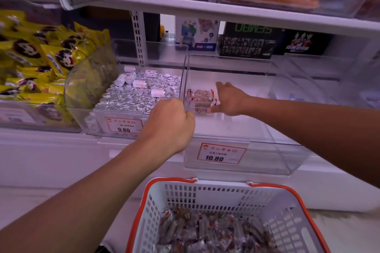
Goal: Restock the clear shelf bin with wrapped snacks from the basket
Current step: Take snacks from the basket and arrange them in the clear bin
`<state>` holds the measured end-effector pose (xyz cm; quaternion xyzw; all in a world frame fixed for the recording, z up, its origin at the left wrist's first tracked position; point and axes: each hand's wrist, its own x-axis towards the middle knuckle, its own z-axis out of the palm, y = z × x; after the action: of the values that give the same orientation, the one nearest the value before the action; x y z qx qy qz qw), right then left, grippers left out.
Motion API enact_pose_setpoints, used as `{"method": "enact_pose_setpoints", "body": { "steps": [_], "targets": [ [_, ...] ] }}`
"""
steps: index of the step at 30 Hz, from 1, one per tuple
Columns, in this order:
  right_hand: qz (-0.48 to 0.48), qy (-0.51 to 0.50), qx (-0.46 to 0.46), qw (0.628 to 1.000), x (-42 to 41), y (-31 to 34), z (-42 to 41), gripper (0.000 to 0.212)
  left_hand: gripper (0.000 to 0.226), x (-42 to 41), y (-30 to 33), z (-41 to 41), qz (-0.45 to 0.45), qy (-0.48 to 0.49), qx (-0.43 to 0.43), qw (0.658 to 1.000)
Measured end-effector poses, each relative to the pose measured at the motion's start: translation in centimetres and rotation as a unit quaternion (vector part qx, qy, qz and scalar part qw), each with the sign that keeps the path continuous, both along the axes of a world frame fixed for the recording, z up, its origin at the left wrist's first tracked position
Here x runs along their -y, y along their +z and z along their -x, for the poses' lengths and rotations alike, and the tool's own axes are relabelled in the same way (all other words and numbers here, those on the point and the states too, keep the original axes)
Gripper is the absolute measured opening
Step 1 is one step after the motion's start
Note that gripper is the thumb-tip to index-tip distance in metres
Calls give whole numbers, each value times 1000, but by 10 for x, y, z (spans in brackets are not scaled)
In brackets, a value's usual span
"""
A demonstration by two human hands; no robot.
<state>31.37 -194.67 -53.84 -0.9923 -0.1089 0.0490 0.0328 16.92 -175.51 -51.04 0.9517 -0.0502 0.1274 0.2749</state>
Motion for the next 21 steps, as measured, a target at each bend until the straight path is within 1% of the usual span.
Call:
{"method": "enact_pose_setpoints", "body": {
  "steps": [2,3,4,7,9,13,17,21],
  "targets": [
    [-14,-12,-10,1000,-5,4,-1,52,41,0,0,-1,4,-4,-2,1000],
    [-22,-12,-21,999,-9,5,-1,43,44,-1,0,-2,7,-6,-4,1000],
    [-32,-15,-28,999,-14,5,0,39,46,-1,0,-2,11,-6,-6,1000],
    [-62,-35,-24,997,-28,5,3,41,47,-2,0,-3,18,-1,-10,1000],
    [-59,-40,-15,997,-34,6,6,41,44,-2,-1,-3,21,5,-10,1000],
    [-42,-34,-3,999,-42,4,11,54,38,-1,-1,-3,21,11,-7,1000],
    [4,-10,-1,1000,-45,2,11,45,38,-2,-3,-4,21,5,-4,1000],
    [33,-1,-7,999,-44,10,13,48,47,-3,-3,-6,23,5,3,1000]
  ]
}}
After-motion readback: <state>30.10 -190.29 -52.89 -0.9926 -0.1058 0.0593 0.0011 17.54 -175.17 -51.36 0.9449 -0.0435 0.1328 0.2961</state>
